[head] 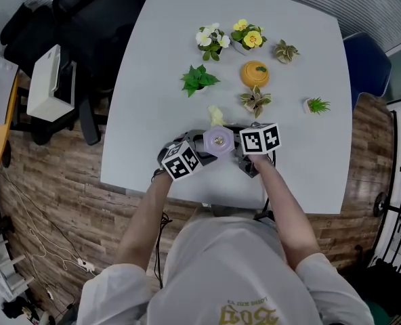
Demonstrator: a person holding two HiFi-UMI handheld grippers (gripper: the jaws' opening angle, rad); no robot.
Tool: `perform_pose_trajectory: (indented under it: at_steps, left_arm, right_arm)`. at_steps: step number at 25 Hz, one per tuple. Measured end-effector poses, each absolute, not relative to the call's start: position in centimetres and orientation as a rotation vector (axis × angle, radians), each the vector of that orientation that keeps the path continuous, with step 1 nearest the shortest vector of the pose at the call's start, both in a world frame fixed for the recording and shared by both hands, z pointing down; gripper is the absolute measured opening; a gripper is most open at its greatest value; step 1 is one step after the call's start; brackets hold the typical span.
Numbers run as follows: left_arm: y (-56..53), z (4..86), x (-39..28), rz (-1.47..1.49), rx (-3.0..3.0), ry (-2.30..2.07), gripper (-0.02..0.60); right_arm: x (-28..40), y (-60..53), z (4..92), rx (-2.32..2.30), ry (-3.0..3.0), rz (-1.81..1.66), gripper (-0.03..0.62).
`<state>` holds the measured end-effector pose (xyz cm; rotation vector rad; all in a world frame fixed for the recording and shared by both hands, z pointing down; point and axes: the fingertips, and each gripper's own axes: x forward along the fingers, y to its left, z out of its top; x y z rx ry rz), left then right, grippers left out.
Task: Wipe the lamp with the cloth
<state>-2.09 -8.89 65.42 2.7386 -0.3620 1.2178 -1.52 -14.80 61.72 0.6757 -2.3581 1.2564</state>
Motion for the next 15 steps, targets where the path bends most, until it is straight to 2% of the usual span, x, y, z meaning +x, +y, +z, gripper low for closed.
perform_pose_trajectory:
  at_steps: [15]
  left_arm:
    - [-8.9,65.5,-2.2,1.220,2.737,-0.364,0.298]
  right_arm:
    - [1.9,-13.6,62.3,0.761,-2.289,1.246,0.048]
